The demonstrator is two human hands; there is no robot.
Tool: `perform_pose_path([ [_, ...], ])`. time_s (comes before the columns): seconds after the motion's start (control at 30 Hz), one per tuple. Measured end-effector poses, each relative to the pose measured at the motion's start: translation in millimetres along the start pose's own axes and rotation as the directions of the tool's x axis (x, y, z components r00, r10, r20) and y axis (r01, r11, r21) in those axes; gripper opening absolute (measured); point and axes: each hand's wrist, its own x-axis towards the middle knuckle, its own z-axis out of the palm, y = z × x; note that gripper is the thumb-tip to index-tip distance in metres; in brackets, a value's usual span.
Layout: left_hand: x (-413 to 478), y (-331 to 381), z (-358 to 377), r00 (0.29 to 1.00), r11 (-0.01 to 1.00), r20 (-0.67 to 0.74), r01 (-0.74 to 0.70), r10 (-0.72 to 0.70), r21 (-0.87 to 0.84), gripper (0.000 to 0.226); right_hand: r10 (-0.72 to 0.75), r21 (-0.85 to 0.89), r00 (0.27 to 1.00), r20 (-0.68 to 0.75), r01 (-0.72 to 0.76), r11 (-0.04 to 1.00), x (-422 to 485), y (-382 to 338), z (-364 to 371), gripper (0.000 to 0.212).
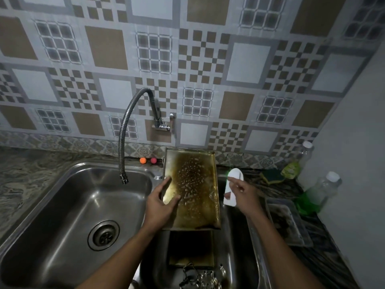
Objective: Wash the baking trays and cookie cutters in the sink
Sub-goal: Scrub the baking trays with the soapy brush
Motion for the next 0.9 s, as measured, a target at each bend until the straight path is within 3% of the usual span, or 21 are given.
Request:
perform_pose_path([
  [0.03, 1, 2, 2, 1.0, 1.0, 0.007, -0.012, 0.012, -0.028, 0.068, 0.029, 0.015, 0.998, 0.051, -0.029, 0.999, 0, 3, 3, 0.016],
  [0.13, 8, 14, 6, 0.998, 0.998, 0.045, -0.041, 0.042, -0.038, 0.069, 0.085, 0.046, 0.977, 0.198, -0.096, 0.994, 3, 8, 11, 0.033],
  [0.2, 15, 19, 7, 0.996, 0.998, 0.076, -0.055, 0.055, -0.001, 0.073, 0.085, 0.073, 0.97, 0.228, -0.104, 0.992, 5, 6, 10, 0.026],
  [0.3, 25, 22, 8, 0.995, 0.996, 0.098, -0.02, 0.012, 0.086, 0.082, 0.064, 0.07, 0.981, 0.184, -0.077, 0.995, 2, -5, 8, 0.024],
  [0.43, 33, 35, 20, 0.998, 0.939, 0.061, -0.023, 0.002, 0.343, 0.083, -0.056, -0.031, 0.993, 0.099, 0.059, 0.998, -5, -20, 11, 0.019],
  [0.57, 36, 75, 47, 0.971, 0.935, 0.193, -0.196, 0.143, 0.294, 0.065, -0.175, -0.255, 0.985, 0.01, 0.172, 0.952, -11, -24, 24, 0.017],
  [0.7, 44, 102, 66, 0.935, 0.936, 0.331, -0.222, 0.125, 0.274, 0.055, -0.302, -0.307, 0.953, 0.029, 0.296, 0.904, -14, -18, 41, 0.027],
  [0.8, 47, 103, 70, 0.945, 0.947, 0.32, -0.165, 0.072, 0.276, 0.051, -0.339, -0.323, 0.937, 0.081, 0.347, 0.881, -23, -18, 46, 0.04],
  [0.9, 48, 99, 71, 0.967, 0.962, 0.243, -0.132, 0.073, 0.238, 0.053, -0.38, -0.414, 0.919, 0.103, 0.387, 0.824, -30, -18, 51, 0.034],
])
